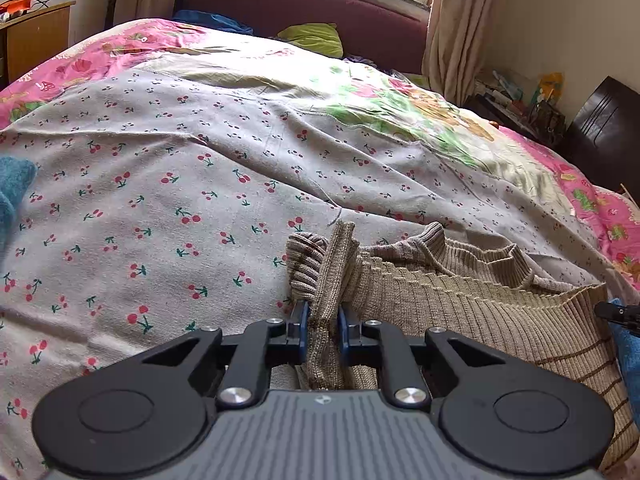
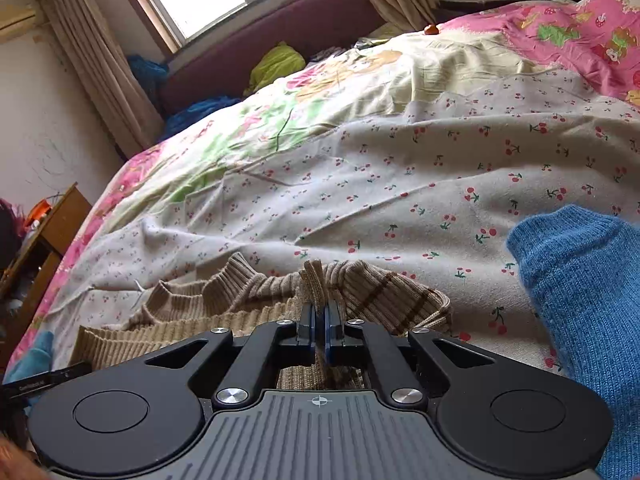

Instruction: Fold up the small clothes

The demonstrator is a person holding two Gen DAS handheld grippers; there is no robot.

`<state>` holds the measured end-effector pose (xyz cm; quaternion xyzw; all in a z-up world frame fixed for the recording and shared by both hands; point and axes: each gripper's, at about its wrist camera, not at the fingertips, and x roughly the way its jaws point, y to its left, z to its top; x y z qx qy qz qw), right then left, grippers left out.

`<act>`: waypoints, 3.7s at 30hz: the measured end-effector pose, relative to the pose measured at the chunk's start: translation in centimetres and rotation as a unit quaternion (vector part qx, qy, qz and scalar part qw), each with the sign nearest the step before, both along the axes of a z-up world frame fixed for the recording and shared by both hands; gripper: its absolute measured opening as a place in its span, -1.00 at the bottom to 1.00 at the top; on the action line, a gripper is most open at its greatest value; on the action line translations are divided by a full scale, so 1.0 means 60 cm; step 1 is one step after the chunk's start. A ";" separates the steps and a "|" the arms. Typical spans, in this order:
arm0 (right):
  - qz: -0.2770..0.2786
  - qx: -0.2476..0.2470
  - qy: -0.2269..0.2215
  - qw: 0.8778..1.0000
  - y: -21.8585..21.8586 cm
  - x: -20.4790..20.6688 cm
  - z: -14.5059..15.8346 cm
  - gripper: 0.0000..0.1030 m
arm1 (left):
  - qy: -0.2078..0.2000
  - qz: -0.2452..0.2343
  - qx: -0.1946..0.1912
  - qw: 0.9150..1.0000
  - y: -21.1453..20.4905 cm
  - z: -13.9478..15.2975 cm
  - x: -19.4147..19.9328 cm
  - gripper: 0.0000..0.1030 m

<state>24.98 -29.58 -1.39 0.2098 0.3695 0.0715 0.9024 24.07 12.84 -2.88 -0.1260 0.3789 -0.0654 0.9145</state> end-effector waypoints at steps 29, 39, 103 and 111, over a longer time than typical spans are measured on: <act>-0.040 -0.031 0.026 0.998 -0.021 0.015 -0.059 -0.83 | -0.011 0.007 0.030 0.999 -0.006 -0.011 -0.019 -0.49; -0.039 -0.048 0.016 0.998 -0.025 -0.003 -0.051 -0.80 | -0.017 0.036 0.033 0.999 0.003 0.004 -0.040 -0.37; 0.015 -0.130 0.043 0.990 0.068 -0.121 -0.034 -0.76 | 0.039 0.119 -0.048 0.991 -0.009 -0.032 -0.259 0.15; 0.059 -0.132 -0.012 0.989 0.130 -0.126 0.040 -0.75 | 0.027 0.185 -0.134 0.973 0.010 -0.022 -0.289 0.15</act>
